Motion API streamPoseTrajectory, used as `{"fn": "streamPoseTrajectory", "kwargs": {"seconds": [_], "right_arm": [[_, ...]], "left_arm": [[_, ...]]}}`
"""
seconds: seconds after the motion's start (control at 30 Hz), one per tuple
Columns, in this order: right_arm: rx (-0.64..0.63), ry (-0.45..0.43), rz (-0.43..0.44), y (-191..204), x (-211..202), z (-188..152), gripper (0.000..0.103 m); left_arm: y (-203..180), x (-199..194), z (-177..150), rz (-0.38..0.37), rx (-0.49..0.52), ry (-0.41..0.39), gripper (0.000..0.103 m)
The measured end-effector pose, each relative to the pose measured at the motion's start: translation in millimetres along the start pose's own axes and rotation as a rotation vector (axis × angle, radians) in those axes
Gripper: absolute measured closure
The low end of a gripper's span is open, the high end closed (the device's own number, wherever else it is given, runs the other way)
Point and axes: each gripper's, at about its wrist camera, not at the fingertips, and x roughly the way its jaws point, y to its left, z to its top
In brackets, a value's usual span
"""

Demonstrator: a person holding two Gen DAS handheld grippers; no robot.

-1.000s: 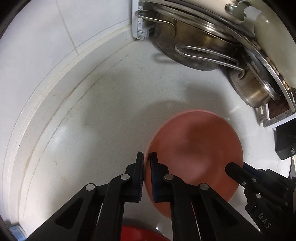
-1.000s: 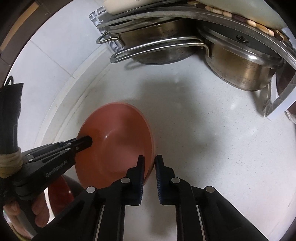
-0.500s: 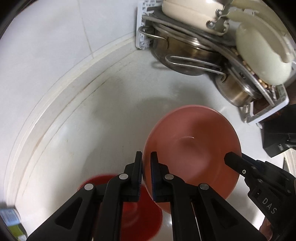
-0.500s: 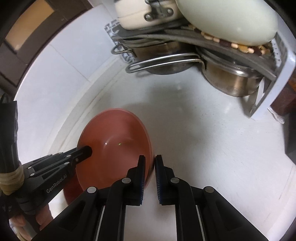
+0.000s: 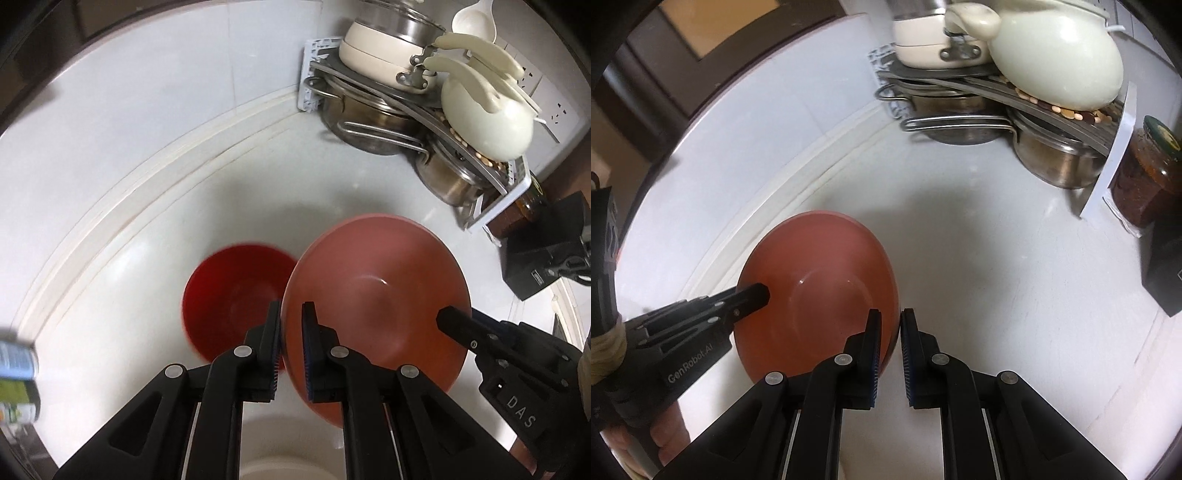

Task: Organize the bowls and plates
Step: 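Lift the pink bowl with both tools and carry it over the white bowl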

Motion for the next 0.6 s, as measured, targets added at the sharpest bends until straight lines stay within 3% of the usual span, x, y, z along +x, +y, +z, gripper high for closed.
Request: {"fn": "streamPoseTrajectory", "kwargs": {"seconds": [0.33,0.6], "right_arm": [[-0.111,0.038,0.051,37.3,-21.9,-48.2,0.091],[-0.205,0.085,0.064,63.1,-26.4,-87.3,0.091]], "left_arm": [[22.0,-46.4,-68.4,0.038,-0.072,-0.039,0.088],[46.3,-61.1,-124.9,0.050,-0.160,-0.037,0.088]]}}
